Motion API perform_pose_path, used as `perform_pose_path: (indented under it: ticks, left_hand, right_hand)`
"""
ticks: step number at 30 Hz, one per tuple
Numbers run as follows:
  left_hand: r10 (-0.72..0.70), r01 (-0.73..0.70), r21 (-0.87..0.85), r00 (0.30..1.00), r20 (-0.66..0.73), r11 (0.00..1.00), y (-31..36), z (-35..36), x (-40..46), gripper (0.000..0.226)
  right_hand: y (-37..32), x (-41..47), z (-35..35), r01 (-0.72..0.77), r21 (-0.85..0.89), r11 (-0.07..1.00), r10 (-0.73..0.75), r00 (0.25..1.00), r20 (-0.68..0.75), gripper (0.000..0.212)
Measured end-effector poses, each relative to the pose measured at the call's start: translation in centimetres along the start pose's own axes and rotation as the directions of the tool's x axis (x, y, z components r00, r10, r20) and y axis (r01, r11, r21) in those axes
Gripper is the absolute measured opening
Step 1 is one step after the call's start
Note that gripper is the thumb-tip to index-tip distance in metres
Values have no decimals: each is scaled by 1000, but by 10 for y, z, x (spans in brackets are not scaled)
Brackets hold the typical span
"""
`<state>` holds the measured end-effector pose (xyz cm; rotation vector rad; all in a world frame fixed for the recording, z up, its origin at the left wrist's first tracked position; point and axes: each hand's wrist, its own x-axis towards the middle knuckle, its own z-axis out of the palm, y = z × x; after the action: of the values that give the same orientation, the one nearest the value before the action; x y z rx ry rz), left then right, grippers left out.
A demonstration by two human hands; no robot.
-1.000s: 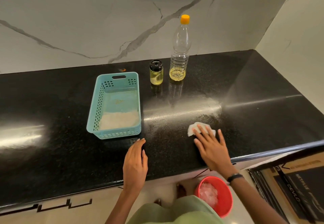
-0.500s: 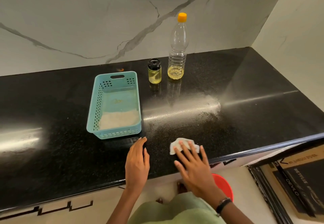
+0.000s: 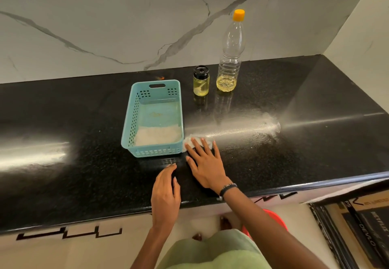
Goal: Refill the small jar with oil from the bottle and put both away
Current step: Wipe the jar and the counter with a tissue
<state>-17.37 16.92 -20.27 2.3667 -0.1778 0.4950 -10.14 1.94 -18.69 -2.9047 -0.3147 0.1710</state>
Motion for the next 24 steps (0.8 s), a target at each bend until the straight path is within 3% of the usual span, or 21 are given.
perform_pose_path:
  ticks: [6,10,24]
  left_hand:
    - [-20,20,-23,1000,6,1000,-6,-4,-5,33]
    - [19,-19,-35,1000,14,999,-2,-2,-6,36]
    - [120,-114,-74,990,78,991,21,24,1,36]
  right_hand:
    - [-14,-86,24,122,-4,992,-122,990,-72,48]
    - [-2,-130,21,101,-22,995,-102,992,-70,48]
    - [109,-185,6,-269,-111,957,255,959,-123,52]
